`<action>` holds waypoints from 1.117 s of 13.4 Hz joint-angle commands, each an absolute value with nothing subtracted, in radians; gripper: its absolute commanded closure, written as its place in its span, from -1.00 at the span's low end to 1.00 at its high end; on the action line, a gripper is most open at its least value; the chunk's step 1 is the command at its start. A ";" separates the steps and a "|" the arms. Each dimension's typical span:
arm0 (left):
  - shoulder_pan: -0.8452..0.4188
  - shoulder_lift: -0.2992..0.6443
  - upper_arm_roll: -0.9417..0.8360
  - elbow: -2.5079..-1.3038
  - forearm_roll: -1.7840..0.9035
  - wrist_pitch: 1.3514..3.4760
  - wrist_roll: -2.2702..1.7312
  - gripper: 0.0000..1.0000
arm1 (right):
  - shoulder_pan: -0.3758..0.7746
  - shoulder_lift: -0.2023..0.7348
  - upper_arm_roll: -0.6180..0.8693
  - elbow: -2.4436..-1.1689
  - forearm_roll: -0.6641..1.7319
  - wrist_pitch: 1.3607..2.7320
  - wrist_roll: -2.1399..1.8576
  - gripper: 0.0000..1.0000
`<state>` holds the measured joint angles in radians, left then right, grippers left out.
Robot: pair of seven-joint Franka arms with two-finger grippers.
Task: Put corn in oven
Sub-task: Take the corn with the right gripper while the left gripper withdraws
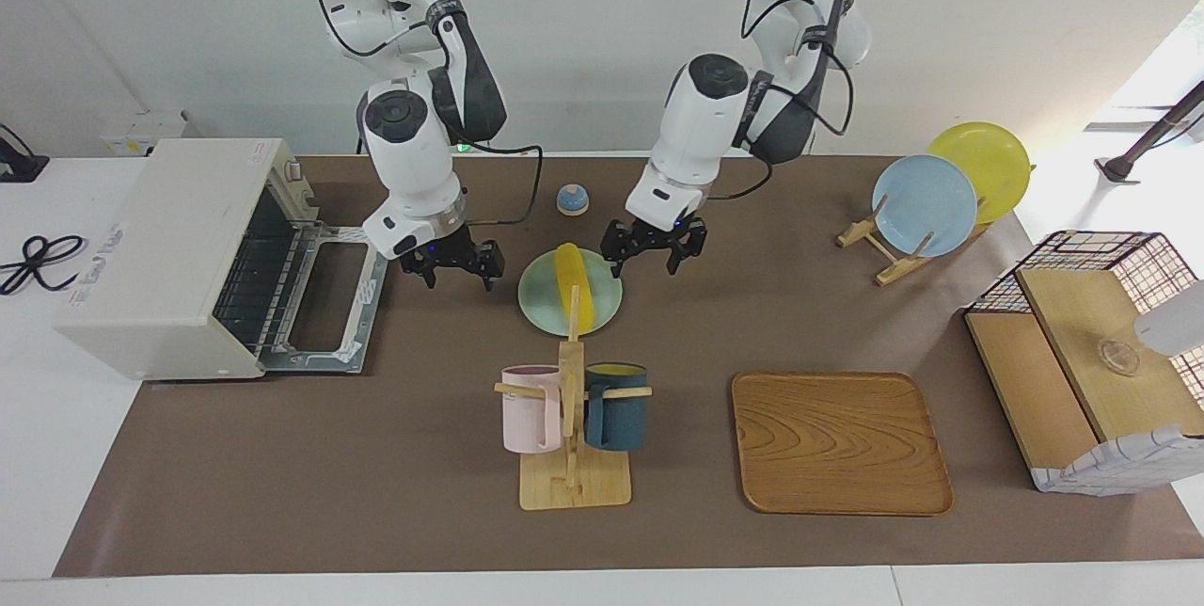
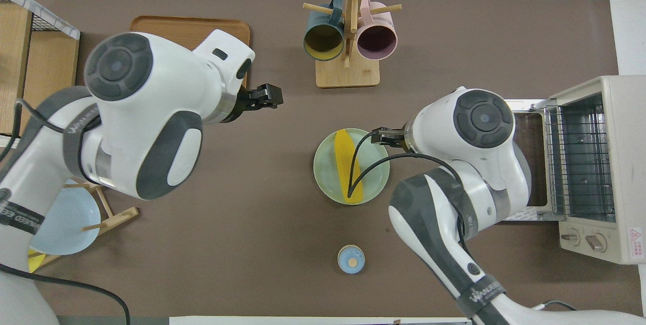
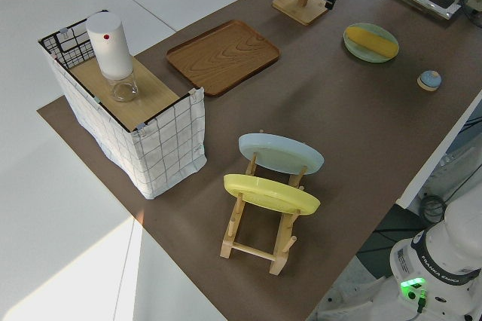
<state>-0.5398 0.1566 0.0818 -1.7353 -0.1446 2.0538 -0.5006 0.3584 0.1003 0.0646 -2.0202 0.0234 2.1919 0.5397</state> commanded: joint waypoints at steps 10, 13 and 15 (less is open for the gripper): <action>-0.206 0.120 0.072 -1.593 -0.020 1.684 0.018 -1.00 | 0.670 0.423 0.057 -1.753 -0.109 2.257 0.936 -1.00; -0.202 0.123 0.071 -1.519 -0.018 1.556 0.035 -1.00 | 0.672 0.405 0.057 -1.825 -0.109 2.305 0.937 -0.30; -0.202 0.120 0.071 -1.511 -0.031 1.516 0.037 -1.00 | 0.673 0.399 0.057 -1.859 -0.107 2.339 0.945 0.18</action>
